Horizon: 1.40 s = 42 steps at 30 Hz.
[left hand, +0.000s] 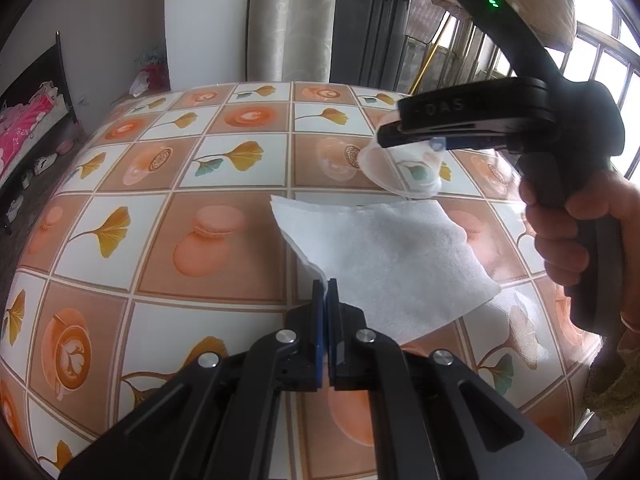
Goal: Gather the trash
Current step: 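Grasp the clear plastic cup with the right gripper while the left holds the tissue, then carry the tissue and clear cup off the table toward the wastebasket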
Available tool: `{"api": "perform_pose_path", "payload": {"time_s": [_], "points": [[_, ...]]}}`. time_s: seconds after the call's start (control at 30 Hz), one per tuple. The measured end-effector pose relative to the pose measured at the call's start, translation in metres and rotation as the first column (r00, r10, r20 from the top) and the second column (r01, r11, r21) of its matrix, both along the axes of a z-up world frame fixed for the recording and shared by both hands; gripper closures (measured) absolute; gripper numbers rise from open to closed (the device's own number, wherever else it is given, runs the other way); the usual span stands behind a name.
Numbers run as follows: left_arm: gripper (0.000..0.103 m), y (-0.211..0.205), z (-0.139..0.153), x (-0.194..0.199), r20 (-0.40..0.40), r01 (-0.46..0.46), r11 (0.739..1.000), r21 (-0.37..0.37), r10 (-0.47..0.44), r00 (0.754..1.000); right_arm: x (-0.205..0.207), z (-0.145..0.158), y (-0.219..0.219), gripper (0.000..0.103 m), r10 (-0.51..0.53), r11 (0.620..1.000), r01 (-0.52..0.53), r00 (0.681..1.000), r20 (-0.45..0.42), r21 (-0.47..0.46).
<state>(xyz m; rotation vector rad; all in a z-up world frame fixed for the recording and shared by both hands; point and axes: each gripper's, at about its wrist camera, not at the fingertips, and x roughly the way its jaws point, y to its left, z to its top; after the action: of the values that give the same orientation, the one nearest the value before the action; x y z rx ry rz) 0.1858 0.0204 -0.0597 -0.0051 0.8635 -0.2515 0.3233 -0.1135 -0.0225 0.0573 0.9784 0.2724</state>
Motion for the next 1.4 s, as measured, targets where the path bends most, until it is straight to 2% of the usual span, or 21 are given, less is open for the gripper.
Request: {"api": "perform_pose_path", "payload": {"time_s": [0.27,0.53,0.73,1.0,1.4], "points": [[0.102,-0.001,-0.001,-0.001,0.003,0.001,1.000,0.006,-0.002,1.000,-0.025,0.007,-0.040,0.041,-0.077,0.996,0.077,0.997,-0.003,0.051],[0.102,-0.005,-0.001,-0.001,0.002,0.004,1.000,0.010,-0.004,1.000,-0.044,-0.002,-0.046,0.039,-0.072,0.997,0.072,0.997,0.002,-0.015],[0.102,-0.006,-0.001,0.001,0.002,0.001,1.000,0.013,-0.001,1.000,-0.038,-0.011,-0.046,0.033,-0.080,0.997,0.080,0.996,-0.027,-0.016],[0.102,-0.007,-0.001,0.001,0.004,0.000,1.000,0.014,0.000,1.000,-0.045,-0.011,-0.057,0.036,-0.105,0.994,0.106,0.994,-0.024,0.027],[0.102,-0.015,0.016,-0.009,0.046,0.023,1.000,0.009,-0.024,0.999,-0.087,0.014,-0.084,0.037,-0.167,0.981,0.165,0.986,0.013,0.105]]}}
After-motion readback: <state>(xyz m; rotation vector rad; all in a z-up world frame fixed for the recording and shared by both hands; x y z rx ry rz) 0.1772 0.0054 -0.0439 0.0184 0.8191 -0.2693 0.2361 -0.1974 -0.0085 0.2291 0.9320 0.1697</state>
